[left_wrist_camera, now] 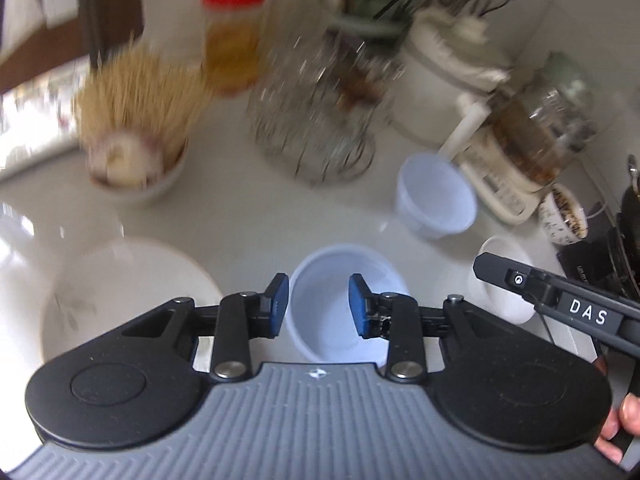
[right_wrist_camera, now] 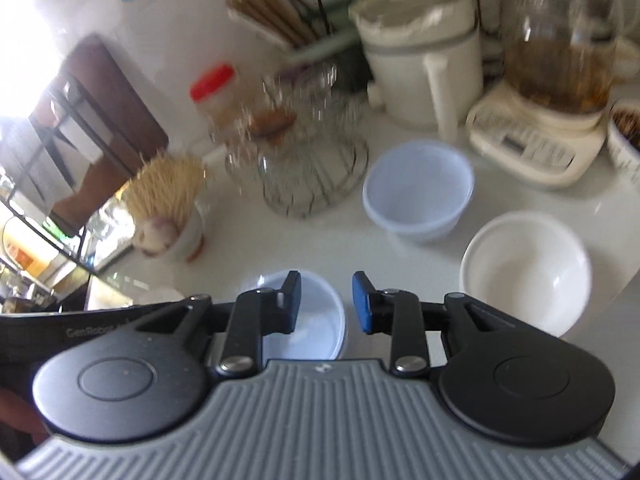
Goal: Organize plates and bowls
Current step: 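Open both tools to release the plastic bowl, then move both open tools to the second plastic bowl beside the kettle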
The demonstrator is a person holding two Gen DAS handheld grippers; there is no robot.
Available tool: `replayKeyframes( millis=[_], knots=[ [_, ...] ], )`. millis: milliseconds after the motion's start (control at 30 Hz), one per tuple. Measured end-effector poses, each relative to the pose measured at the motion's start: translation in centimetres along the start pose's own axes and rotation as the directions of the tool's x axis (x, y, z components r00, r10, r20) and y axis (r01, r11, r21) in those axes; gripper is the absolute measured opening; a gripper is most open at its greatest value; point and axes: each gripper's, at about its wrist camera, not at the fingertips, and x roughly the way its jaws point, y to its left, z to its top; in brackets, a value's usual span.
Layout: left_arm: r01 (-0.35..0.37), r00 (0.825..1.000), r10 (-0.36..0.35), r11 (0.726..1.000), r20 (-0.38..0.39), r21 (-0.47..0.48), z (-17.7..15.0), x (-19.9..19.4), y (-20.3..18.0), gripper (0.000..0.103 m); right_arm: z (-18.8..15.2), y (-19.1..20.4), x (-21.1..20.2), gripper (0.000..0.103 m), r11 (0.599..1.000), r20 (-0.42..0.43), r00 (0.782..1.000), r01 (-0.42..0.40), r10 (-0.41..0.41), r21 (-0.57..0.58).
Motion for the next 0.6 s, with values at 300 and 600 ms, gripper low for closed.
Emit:
replayKeyframes(
  millis=[300,600],
  knots=[
    [0.038,0.99,-0.054,0.992,0.129,0.123,0.7,-5.8,-2.8,0.038,0.6,1.5,-5.3,0.032,0.999,0.155,0.987,0.043,-0.039,-0.023],
    [0.05,0.977,-0.086,0.982,0.197,0.181,-0.4,-10.7,-3.2,0.038,-0.7,3.5,-9.0,0.032,0.997,0.207,0.977,0.059,-0.049,-0.043]
  ],
)
